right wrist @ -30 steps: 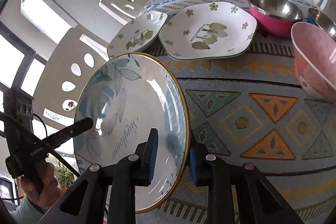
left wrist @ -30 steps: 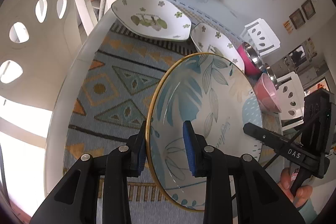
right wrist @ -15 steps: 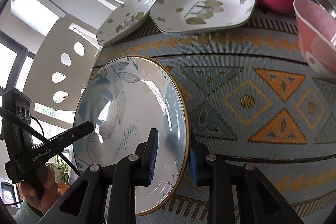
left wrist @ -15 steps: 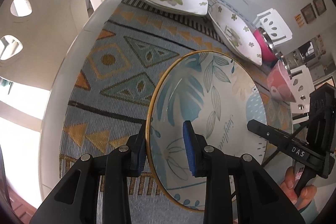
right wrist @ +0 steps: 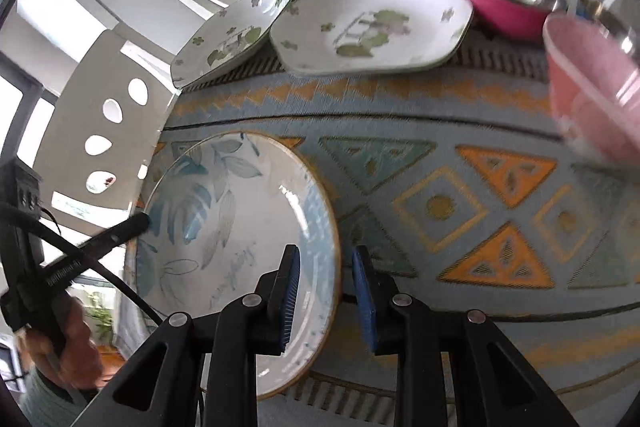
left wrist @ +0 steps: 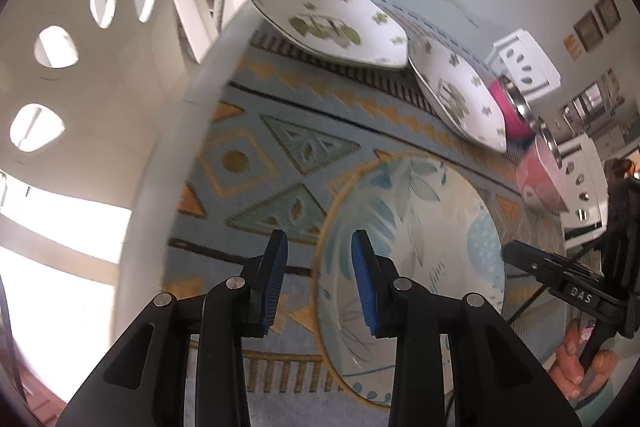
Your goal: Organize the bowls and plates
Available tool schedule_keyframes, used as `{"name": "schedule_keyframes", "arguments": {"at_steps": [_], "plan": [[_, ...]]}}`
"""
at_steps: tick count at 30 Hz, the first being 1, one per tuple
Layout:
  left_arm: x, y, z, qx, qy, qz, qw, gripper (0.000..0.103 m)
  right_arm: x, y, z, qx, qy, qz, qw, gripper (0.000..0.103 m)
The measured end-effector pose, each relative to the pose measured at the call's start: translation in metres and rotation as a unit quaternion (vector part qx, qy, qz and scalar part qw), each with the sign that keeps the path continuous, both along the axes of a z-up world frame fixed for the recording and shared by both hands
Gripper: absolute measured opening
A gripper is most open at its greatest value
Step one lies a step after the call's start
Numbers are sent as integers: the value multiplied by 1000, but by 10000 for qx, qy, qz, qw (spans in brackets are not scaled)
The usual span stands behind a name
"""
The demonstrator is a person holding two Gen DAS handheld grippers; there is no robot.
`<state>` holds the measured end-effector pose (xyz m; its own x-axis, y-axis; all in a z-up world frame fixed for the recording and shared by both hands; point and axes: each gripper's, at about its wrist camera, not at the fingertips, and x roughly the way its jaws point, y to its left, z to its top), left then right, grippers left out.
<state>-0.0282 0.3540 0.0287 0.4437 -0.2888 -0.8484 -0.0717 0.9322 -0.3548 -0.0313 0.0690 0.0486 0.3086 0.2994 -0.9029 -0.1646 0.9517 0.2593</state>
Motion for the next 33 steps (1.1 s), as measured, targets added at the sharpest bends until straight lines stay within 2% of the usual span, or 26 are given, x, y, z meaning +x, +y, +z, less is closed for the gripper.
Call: {"name": "schedule_keyframes", "arguments": {"at_steps": [5,9,11,13,15,18,20,21,23,29,33], "plan": [[2,12,15,-139,-168,150,9996,30,0,-4,23,-141,-212,-70,9997,26],[8,13,35,-215,-431,97,9988,36,2,-6,47,-30,-426,-230,9988,26],[14,12,45,-266,-536,75,9982,41,4,-3,60,34,-566,-294,9980,26],[18,13,53,-320,-606,101,9976,57,7,-1,76,110,-720,-332,9968,27],[22,12,61,-366,-732,117,9966,60,13,3,90,206,-827,-330,9958,29],[30,9,69,-374,-800,119,9960,60,21,11,111,342,-968,-270,9943,41],[35,8,73,-421,-845,172,9954,60,31,15,123,425,-1135,-220,9924,65],[37,7,74,-429,-858,217,9952,61,36,16,128,490,-1211,-171,9913,68],[42,5,73,-453,-831,328,9950,63,49,18,131,546,-1255,-76,9906,73],[53,-4,68,-308,-733,454,9958,63,90,14,112,599,-936,18,9938,73],[71,-3,57,-180,-538,578,9967,63,126,18,109,503,-897,253,9944,73]]}}
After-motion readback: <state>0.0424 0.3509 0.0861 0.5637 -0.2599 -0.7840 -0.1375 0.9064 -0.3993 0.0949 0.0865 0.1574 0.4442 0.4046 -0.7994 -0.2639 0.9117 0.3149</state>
